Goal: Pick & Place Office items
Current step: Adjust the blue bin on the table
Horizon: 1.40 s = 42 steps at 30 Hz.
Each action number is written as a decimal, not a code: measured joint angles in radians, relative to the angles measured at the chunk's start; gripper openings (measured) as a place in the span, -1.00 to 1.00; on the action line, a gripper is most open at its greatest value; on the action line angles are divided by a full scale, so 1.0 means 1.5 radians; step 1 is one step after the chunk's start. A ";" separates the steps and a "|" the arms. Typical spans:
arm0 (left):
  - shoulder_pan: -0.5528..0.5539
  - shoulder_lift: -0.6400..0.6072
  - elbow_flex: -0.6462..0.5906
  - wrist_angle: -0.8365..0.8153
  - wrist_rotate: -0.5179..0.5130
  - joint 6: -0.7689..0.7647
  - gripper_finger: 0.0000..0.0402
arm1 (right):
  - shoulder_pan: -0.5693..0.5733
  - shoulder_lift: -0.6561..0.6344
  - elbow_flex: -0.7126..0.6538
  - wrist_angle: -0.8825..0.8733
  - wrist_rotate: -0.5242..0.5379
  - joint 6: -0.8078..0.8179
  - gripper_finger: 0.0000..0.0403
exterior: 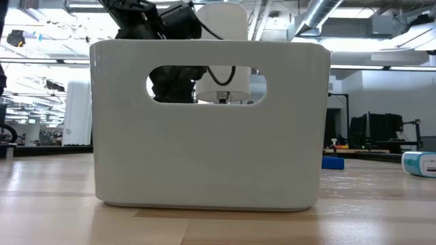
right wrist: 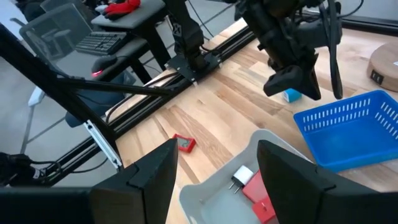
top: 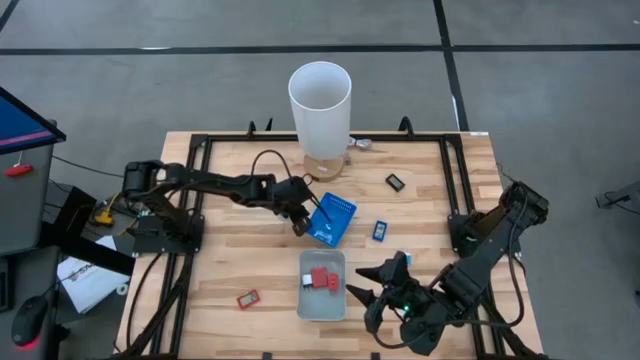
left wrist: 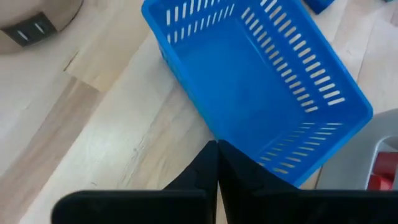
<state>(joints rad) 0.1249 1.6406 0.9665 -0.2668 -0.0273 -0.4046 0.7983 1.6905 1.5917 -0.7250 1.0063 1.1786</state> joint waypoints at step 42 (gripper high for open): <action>-0.090 0.020 0.000 0.029 -0.012 -0.105 -1.00 | 0.015 0.000 0.000 -0.016 0.014 -0.020 0.06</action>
<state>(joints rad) -0.0101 1.6711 0.9668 -0.2230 -0.0455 -0.5624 0.8202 1.6905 1.5917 -0.7486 1.0267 1.1483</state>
